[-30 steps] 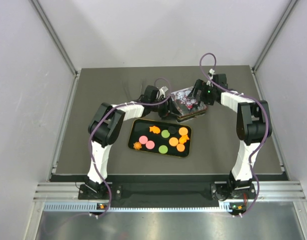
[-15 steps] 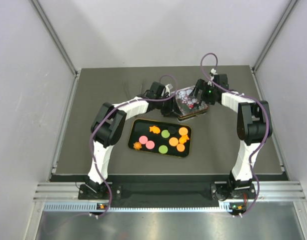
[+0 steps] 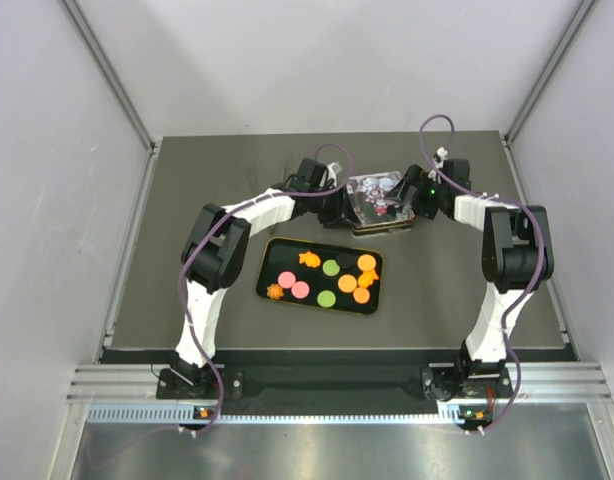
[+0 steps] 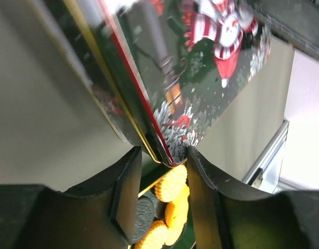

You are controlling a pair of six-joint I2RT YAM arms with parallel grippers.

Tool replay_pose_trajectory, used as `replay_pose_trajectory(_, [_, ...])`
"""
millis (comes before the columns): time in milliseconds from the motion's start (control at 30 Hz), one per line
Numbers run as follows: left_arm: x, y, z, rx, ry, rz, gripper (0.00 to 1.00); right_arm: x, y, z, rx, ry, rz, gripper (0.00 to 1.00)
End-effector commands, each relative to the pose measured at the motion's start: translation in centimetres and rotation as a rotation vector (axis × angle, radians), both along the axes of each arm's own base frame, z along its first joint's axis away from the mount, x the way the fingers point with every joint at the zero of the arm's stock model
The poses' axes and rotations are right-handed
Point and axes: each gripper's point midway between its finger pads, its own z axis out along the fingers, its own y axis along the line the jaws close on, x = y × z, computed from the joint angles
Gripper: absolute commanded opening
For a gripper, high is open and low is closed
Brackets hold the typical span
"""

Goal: Pack the cookies

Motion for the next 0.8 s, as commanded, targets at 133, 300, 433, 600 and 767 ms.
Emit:
replay_pose_trajectory(133, [3.8, 3.6, -2.4, 0.101, -0.05, 0.108, 0.45, -1.4, 0.8, 2.5, 0.046, -0.017, 0.028, 0.98])
replay_pose_trajectory(300, [4.4, 3.1, 0.5, 0.059, -0.11, 0.094, 0.49, -0.3, -0.7, 4.7, 0.02, -0.043, -0.012, 0.99])
replay_pose_trajectory(433, [5.6, 2.4, 4.2, 0.013, -0.18, 0.089, 0.57, 0.9, -2.0, 7.6, -0.026, -0.089, -0.046, 1.0])
replay_pose_trajectory(600, [7.4, 2.6, 8.7, -0.017, -0.265, 0.114, 0.63, 2.3, -4.4, 11.5, -0.06, -0.148, -0.101, 1.0])
replay_pose_trajectory(767, [8.5, 4.0, 13.8, -0.033, -0.363, 0.153, 0.64, 1.4, -5.3, 14.8, -0.109, -0.202, -0.121, 1.0])
